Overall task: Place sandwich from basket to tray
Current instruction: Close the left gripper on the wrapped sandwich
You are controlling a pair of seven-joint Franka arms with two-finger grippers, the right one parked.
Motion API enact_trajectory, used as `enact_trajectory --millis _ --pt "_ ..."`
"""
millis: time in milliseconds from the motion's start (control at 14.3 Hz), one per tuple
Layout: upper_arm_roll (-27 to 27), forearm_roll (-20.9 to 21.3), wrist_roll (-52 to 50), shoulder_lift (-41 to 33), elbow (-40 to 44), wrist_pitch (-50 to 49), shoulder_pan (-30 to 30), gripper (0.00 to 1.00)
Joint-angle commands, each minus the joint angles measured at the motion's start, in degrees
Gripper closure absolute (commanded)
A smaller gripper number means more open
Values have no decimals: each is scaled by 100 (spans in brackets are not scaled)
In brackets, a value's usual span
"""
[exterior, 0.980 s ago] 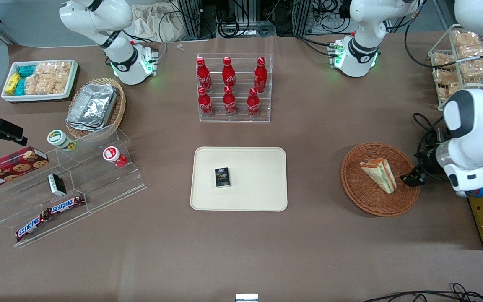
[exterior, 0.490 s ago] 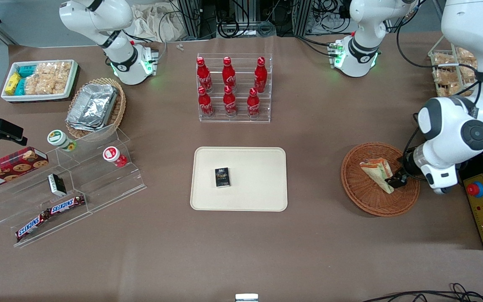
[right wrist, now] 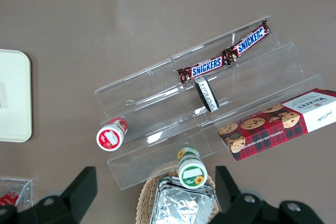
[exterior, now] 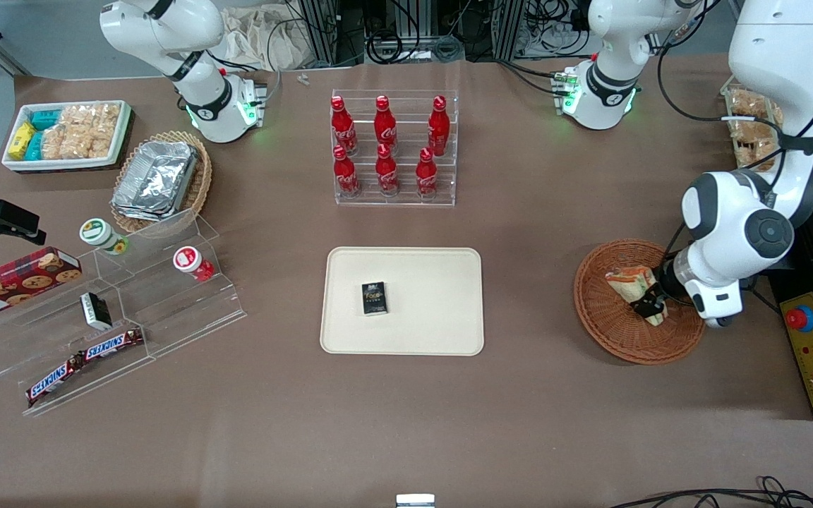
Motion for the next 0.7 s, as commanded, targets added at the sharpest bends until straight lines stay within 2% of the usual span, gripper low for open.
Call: enact_trajectory --millis 0,140,210,280,350,630 --pt "4 101 -133 -22 -258 220 3 0" --pt "4 101 -133 48 -258 229 3 2" --pt "4 92 -133 66 -250 229 3 34" --pt "4 92 -133 66 -223 220 3 89" --pt "4 92 -133 58 -171 168 3 100" --pt "4 92 -36 -240 57 -348 3 100"
